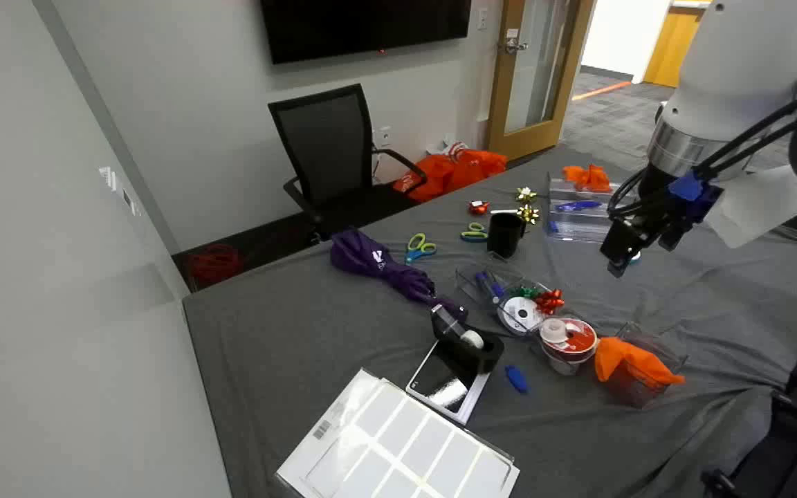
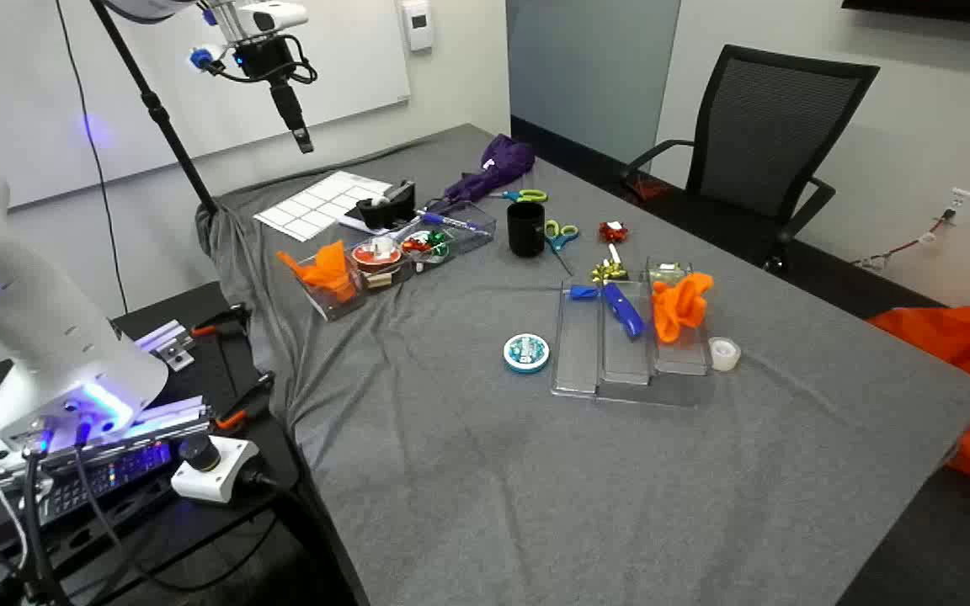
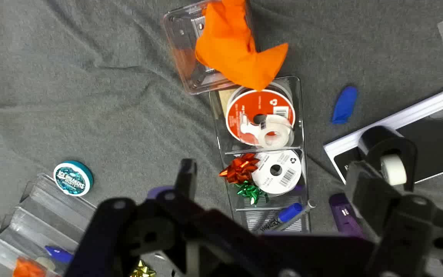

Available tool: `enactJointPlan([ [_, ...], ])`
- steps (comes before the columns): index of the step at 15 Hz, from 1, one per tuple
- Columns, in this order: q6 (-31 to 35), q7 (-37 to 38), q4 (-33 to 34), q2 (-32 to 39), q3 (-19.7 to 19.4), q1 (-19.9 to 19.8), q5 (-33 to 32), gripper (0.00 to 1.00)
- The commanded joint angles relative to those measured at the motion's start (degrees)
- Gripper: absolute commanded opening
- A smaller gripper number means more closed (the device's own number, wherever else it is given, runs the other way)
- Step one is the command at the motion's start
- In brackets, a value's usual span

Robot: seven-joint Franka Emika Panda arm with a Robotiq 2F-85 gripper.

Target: Pick up the orange tissue from the clear container on the right of the table and put it into the clear square container at the bottom of the table

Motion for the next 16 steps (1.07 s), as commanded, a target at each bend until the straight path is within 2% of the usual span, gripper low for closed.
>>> enactJointPlan([
  [1, -0.2, 0.4, 0.1, 0.2, -1.6, 1.7, -0.6, 1.00],
  [3, 0.8, 0.5, -0.2, 0.0, -1.9, 1.5, -0.9, 1.00],
  [7, 9.5, 2.5, -2.1, -0.8, -4.8, -0.2, -1.3, 1.00],
  [11, 18.4, 4.0, -2.8, 0.6, -8.6, -4.2, -5.4, 1.00],
  [16, 22.6, 8.4, -0.1, 4.6, -11.0, -10.2, -13.2, 1.00],
])
